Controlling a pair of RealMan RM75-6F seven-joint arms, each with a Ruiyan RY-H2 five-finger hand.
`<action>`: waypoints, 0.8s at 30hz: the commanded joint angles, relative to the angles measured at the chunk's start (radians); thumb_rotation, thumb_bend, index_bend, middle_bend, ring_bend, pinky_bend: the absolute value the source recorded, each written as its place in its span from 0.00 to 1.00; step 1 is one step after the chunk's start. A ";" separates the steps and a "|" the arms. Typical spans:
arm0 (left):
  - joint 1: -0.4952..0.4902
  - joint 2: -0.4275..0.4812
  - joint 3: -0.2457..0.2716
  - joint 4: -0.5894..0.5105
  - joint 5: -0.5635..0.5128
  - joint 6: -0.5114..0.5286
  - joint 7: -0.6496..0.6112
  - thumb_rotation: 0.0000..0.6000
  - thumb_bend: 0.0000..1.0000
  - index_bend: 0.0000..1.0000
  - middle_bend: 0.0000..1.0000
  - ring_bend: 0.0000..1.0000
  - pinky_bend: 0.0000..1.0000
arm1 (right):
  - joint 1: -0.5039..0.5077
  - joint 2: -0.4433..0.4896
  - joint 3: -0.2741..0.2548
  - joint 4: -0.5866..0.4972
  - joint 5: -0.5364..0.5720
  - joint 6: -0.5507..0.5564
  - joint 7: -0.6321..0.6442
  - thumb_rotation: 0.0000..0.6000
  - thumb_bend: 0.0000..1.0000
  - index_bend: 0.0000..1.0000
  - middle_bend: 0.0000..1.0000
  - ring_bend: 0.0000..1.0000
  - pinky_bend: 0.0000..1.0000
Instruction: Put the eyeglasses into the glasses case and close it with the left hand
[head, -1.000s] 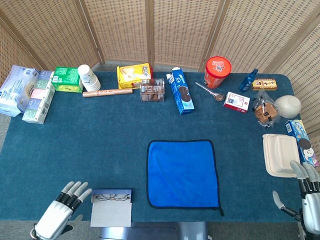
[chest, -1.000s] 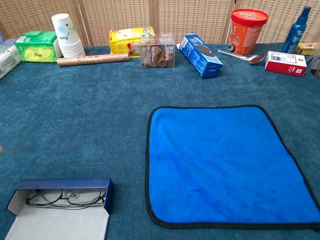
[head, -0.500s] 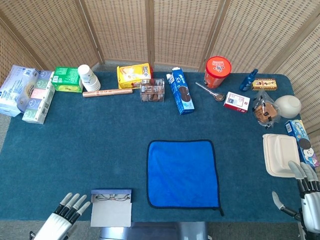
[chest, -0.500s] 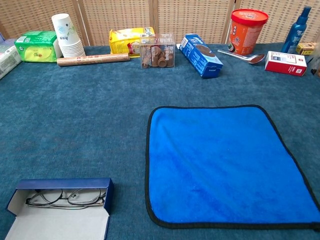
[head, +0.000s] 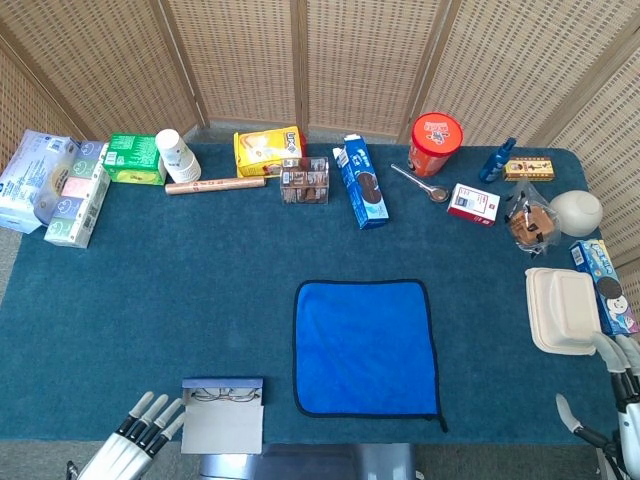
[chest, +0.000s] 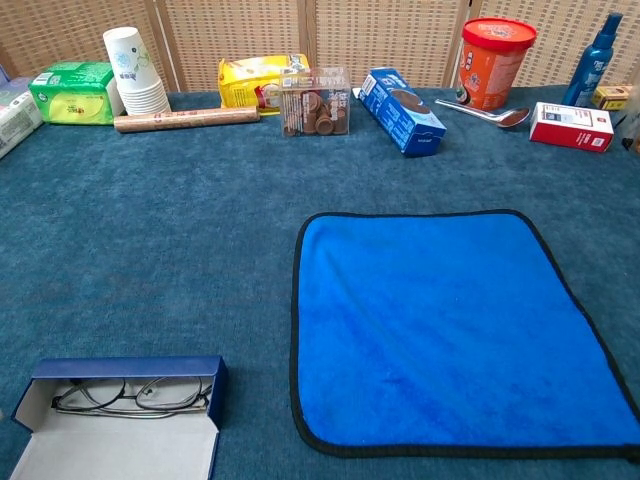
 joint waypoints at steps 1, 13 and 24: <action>-0.015 -0.005 -0.001 0.002 0.013 -0.024 0.022 1.00 0.29 0.00 0.00 0.00 0.00 | -0.011 -0.002 -0.003 0.014 0.007 0.013 0.016 0.79 0.34 0.07 0.13 0.00 0.09; -0.027 -0.048 0.006 0.056 0.027 -0.078 0.073 1.00 0.29 0.00 0.00 0.00 0.00 | -0.047 -0.011 -0.005 0.071 0.035 0.051 0.080 0.79 0.35 0.07 0.13 0.00 0.09; -0.031 -0.106 0.013 0.136 0.053 -0.046 0.064 1.00 0.29 0.00 0.00 0.00 0.00 | -0.077 -0.014 -0.001 0.108 0.057 0.082 0.145 0.79 0.34 0.07 0.13 0.00 0.09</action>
